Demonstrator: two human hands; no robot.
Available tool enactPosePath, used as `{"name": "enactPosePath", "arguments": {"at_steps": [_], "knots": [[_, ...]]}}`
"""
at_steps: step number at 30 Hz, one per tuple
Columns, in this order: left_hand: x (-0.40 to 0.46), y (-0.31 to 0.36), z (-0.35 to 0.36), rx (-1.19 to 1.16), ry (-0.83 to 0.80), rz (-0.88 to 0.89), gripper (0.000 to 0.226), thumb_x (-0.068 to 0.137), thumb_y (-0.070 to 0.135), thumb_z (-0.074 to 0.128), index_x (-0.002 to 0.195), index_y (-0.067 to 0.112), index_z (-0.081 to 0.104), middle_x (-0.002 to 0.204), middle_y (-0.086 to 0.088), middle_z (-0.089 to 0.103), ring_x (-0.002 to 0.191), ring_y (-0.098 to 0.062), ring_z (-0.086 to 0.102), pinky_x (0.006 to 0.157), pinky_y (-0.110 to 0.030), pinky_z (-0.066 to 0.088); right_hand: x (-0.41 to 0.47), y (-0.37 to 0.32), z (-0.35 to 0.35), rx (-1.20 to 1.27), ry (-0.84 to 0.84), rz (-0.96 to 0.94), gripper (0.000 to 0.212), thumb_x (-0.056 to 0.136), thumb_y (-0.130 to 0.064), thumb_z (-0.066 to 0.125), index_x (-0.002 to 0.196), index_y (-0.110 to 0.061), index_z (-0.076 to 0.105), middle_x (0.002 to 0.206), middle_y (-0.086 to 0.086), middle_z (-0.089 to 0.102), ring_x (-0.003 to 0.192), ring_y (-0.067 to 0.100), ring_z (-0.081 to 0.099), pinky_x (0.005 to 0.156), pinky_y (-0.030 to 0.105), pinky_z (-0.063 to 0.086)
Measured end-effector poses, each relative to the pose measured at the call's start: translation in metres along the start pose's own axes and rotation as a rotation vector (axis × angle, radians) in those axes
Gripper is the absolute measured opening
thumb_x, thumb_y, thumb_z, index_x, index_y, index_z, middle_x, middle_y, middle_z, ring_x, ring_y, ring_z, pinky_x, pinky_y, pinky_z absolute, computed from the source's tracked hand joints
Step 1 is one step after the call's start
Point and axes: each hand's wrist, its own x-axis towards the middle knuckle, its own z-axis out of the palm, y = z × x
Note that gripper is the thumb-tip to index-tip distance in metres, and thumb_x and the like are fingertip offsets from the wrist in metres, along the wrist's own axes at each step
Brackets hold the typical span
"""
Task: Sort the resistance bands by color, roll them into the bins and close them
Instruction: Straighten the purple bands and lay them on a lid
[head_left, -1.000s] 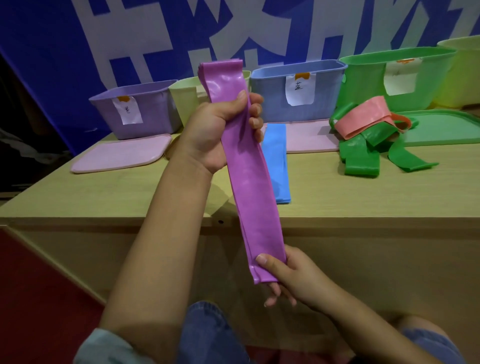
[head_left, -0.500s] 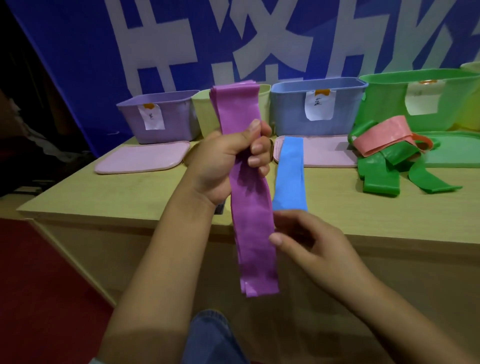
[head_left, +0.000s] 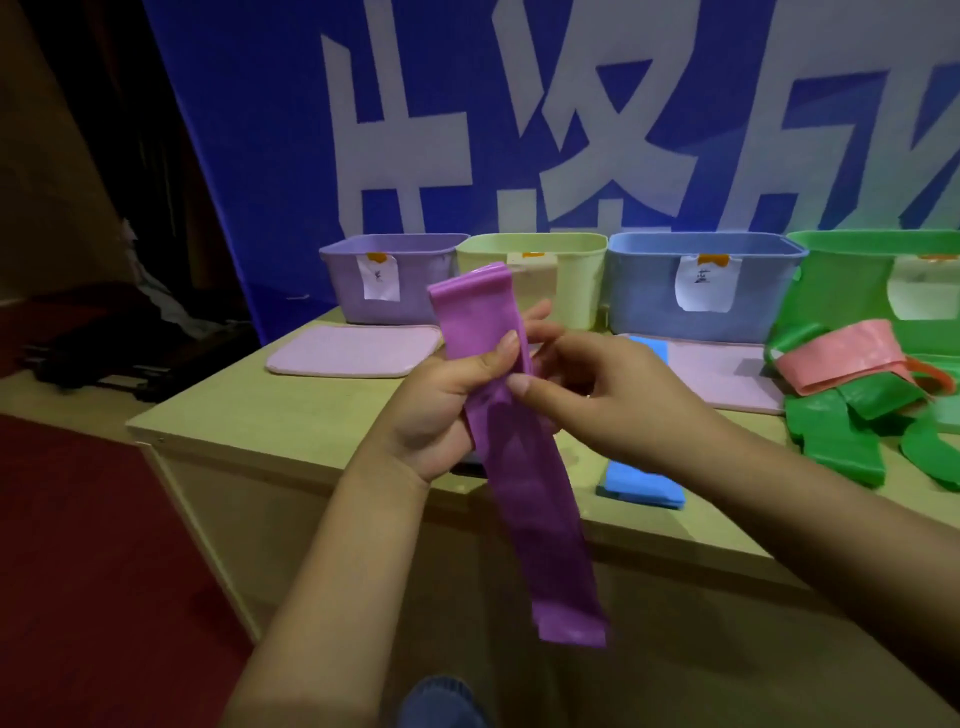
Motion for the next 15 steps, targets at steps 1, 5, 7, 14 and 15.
{"name": "enactPosePath", "arguments": {"at_steps": [1, 5, 7, 14, 15], "knots": [[-0.002, 0.001, -0.005, -0.034, 0.001, -0.015, 0.046, 0.086, 0.016, 0.053, 0.13, 0.004, 0.053, 0.131, -0.01, 0.059, 0.118, -0.026, 0.059, 0.087, -0.043, 0.055, 0.008, -0.004, 0.001, 0.037, -0.021, 0.003, 0.02, 0.085, -0.04, 0.063, 0.095, -0.023, 0.061, 0.08, -0.004, 0.067, 0.073, 0.01, 0.065, 0.068, 0.032, 0.055], [-0.008, 0.009, -0.022, -0.091, 0.096, -0.041, 0.044, 0.078, 0.021, 0.061, 0.121, 0.01, 0.063, 0.114, -0.015, 0.067, 0.099, -0.026, 0.067, 0.084, -0.043, 0.055, 0.036, -0.016, 0.012, 0.127, -0.183, 0.002, 0.012, 0.089, -0.022, 0.063, 0.09, -0.011, 0.058, 0.069, 0.002, 0.066, 0.058, 0.014, 0.067, 0.053, 0.03, 0.056], [-0.012, 0.014, -0.031, -0.09, 0.18, -0.023, 0.038, 0.082, 0.027, 0.063, 0.114, 0.006, 0.067, 0.106, -0.016, 0.07, 0.093, -0.026, 0.069, 0.085, -0.041, 0.055, 0.053, -0.021, 0.02, 0.257, -0.25, 0.085, 0.009, 0.089, -0.015, 0.063, 0.085, -0.009, 0.058, 0.061, 0.001, 0.063, 0.05, 0.01, 0.064, 0.048, 0.022, 0.051], [-0.046, -0.002, -0.069, 0.369, 0.474, -0.086, 0.034, 0.076, 0.031, 0.066, 0.105, 0.014, 0.063, 0.093, -0.009, 0.073, 0.086, -0.023, 0.069, 0.076, -0.035, 0.057, 0.131, -0.025, 0.044, 0.536, -0.103, 0.289, 0.01, 0.091, -0.011, 0.06, 0.092, -0.001, 0.059, 0.067, 0.009, 0.062, 0.052, 0.012, 0.062, 0.061, 0.027, 0.058], [-0.051, -0.004, -0.075, 0.413, 0.49, -0.108, 0.035, 0.077, 0.031, 0.067, 0.107, 0.015, 0.062, 0.094, -0.01, 0.073, 0.087, -0.024, 0.069, 0.076, -0.036, 0.057, 0.143, -0.024, 0.049, 0.553, -0.098, 0.305, 0.009, 0.091, -0.011, 0.06, 0.089, -0.002, 0.059, 0.068, 0.009, 0.063, 0.053, 0.011, 0.063, 0.063, 0.027, 0.059]]}}
